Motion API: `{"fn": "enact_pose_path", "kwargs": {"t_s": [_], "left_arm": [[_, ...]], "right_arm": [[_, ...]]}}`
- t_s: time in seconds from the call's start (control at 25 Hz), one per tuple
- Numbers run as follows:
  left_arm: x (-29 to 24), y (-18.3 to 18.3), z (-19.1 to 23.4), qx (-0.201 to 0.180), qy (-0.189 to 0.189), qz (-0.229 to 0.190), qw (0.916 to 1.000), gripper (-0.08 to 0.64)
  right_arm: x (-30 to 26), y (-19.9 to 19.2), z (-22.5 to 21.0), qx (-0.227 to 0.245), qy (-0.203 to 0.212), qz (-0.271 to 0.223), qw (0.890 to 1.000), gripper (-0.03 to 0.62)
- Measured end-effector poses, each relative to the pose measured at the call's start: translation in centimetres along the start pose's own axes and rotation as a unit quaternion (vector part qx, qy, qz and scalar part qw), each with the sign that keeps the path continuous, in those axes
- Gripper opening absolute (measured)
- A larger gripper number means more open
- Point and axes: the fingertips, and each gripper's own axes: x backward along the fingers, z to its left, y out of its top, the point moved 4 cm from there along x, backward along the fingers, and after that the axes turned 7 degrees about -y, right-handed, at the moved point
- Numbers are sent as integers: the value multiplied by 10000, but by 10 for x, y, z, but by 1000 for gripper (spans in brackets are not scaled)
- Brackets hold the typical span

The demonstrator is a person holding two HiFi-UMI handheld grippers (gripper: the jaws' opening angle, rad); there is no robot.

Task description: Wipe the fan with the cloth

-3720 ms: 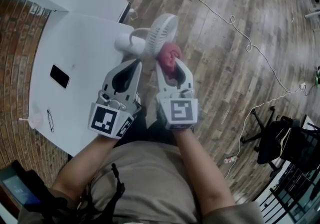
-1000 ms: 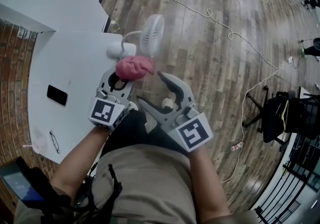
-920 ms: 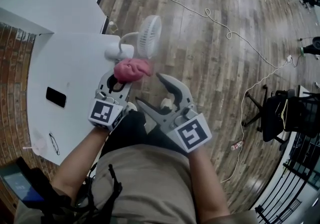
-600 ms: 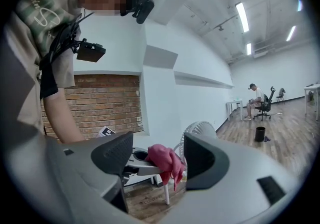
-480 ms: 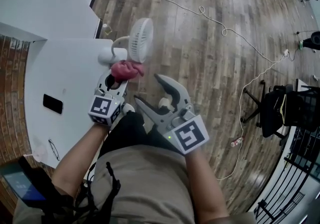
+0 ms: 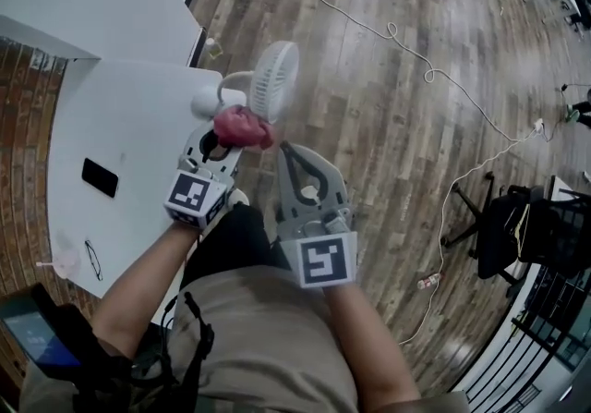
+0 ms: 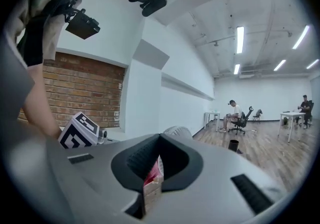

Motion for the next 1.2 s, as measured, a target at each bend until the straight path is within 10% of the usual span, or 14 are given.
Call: {"fn": "enact_pose_path", "kwargs": {"t_s": [0.52,1.2], "left_arm": [[9,6,6,359,255,-68,9990,107],[8,33,9,-128,-226,-106,9996,107]], "right_arm": [[-19,13,-3,40,-747,-835,9937,-3],[-20,9,-11,74,-1043,-523,9931,-3]]}}
